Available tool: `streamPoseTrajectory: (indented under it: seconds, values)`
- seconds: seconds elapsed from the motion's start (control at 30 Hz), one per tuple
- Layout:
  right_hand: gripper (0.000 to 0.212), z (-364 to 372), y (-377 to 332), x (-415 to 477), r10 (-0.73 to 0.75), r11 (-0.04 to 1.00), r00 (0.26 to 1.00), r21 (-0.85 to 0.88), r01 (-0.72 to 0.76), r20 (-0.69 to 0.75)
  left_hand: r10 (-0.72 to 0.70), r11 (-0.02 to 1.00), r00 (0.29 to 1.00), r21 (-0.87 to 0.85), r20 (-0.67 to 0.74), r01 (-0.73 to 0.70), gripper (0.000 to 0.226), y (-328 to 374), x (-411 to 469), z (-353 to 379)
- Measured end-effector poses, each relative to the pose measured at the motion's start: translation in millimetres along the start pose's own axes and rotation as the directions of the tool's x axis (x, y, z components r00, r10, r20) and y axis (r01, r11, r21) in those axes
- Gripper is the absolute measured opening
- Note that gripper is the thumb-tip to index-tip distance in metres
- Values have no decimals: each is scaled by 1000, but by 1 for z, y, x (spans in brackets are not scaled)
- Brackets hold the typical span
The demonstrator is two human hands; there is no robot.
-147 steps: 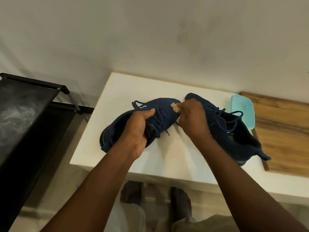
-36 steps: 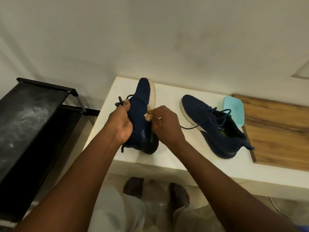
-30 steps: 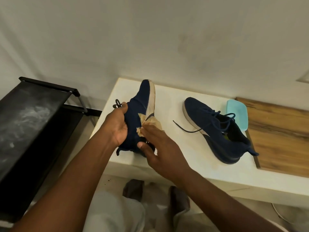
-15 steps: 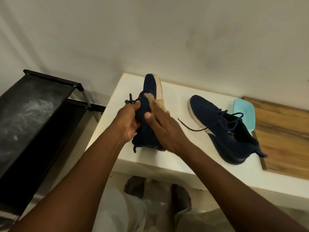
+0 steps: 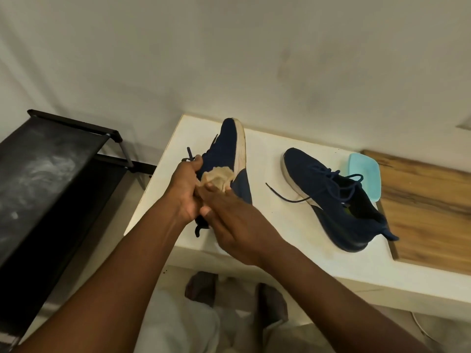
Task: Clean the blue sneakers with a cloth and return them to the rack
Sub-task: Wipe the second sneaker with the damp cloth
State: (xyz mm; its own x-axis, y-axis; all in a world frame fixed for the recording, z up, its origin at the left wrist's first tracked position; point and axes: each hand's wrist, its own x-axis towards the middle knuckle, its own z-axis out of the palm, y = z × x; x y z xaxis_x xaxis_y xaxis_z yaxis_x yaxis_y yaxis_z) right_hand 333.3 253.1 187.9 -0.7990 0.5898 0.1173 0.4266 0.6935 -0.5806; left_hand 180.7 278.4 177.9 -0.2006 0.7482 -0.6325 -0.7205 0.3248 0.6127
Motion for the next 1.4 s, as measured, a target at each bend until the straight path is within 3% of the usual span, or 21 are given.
streamPoseTrajectory:
  seconds: [0.1, 0.17, 0.27, 0.37, 0.43, 0.53, 0.63, 0.73, 0.83, 0.97, 1.1, 1.3, 1.4]
  values:
    - [32, -8, 26, 9, 90, 994, 971, -49, -103, -220, 19, 999, 999, -49, 27, -18, 35, -1, -2, 5]
    - [29, -18, 39, 24, 193, 977, 942, -34, -210, -274, 35, 998, 998, -63, 48, -31, 37, -3, -1, 9]
    - [39, -14, 35, 33, 224, 955, 959, -157, -251, -171, 46, 998, 996, -56, 72, -42, 40, -3, -2, 9]
    - [54, 1, 13, 10, 135, 948, 991, -291, -132, -8, 21, 998, 997, -62, 73, -17, 40, -1, -3, 4]
    - [58, 6, 10, -10, 151, 916, 985, -386, -110, 78, 7, 998, 999, -63, 45, -5, 37, -1, -3, 3]
    - [65, -6, 26, -8, 300, 869, 953, -425, -256, 39, 16, 999, 998, -44, 57, -13, 36, -3, -6, 9]
    - [72, -9, 37, 18, 361, 884, 932, -326, -334, 24, 41, 999, 996, -12, 73, -40, 37, -7, -6, 14]
    - [69, 0, 27, 21, 234, 941, 970, -268, -208, 69, 38, 999, 998, -14, 40, -38, 39, -5, -6, 6]
    - [68, 2, 17, -7, 145, 932, 979, -352, -86, 145, 26, 999, 1000, -45, -3, -26, 38, -2, -7, -2]
    - [74, -16, 32, -11, 279, 875, 953, -440, -200, 120, 24, 999, 1000, -41, 1, -24, 37, -5, -10, 6]
    - [84, -21, 47, 23, 387, 877, 917, -342, -337, 90, 25, 1000, 1000, -1, 15, -25, 40, -10, -10, 15]
    - [75, -10, 9, -29, 157, 932, 970, -352, -83, 188, 2, 998, 999, -60, -43, -4, 42, -7, -15, 8]
    - [73, -12, 18, -49, 196, 892, 973, -435, -125, 122, 0, 998, 999, -55, -34, -2, 41, -9, -21, 15]
